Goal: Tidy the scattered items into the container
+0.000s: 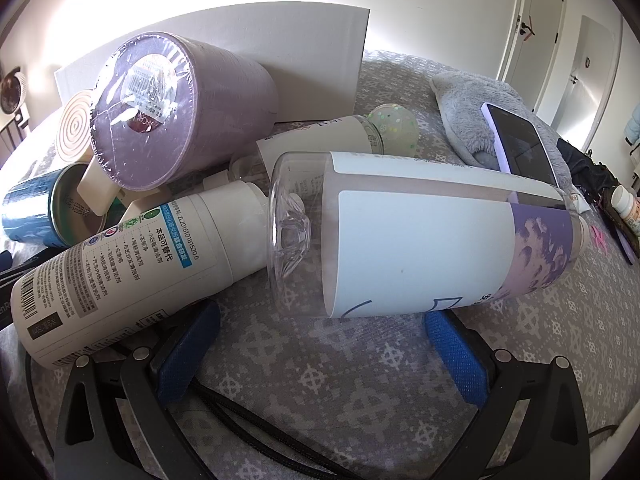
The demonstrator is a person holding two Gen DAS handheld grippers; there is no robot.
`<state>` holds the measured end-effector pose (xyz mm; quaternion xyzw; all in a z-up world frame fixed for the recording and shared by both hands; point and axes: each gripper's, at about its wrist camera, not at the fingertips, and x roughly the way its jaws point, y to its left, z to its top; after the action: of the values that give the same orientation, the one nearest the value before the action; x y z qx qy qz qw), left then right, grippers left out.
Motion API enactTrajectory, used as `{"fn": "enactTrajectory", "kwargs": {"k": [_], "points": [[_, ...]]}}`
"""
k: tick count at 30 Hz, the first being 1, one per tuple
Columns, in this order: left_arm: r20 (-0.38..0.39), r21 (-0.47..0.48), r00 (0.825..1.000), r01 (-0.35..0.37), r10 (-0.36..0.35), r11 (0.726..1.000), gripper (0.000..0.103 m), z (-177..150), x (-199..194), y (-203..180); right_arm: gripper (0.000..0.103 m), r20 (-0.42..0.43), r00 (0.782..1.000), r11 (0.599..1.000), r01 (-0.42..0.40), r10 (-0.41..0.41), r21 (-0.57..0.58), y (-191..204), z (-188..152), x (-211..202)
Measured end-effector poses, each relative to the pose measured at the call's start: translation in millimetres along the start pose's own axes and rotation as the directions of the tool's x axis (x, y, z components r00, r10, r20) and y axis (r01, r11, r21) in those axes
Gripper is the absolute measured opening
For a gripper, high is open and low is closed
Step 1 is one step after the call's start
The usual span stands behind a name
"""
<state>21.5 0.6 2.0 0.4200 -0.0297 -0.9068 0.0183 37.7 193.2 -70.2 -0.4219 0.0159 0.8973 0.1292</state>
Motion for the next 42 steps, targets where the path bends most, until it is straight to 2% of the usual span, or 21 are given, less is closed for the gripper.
{"fn": "enactTrajectory", "kwargs": {"k": [34, 36, 38, 42], "points": [[-0.007, -0.001, 1.000, 0.001, -0.001, 1.000, 0.103, 3, 1, 1, 0.103, 0.002, 1.000, 1.000, 0.003, -0.003, -0.002, 3, -4, -9], [-0.022, 0.006, 0.999, 0.026, -0.026, 1.000, 0.103, 6, 0, 4, 0.103, 0.001, 1.000, 1.000, 0.002, -0.002, -0.001, 6, -5, -8], [-0.055, 0.029, 0.994, 0.094, -0.092, 0.995, 0.103, 8, -2, 12, 0.103, 0.000, 1.000, 1.000, -0.001, 0.001, 0.000, 6, -6, -9], [-0.131, 0.119, 0.970, 0.220, -0.205, 0.968, 0.103, 9, -8, 28, 0.103, -0.001, 1.000, 1.000, -0.014, 0.014, -0.005, 9, -8, -12]]}}
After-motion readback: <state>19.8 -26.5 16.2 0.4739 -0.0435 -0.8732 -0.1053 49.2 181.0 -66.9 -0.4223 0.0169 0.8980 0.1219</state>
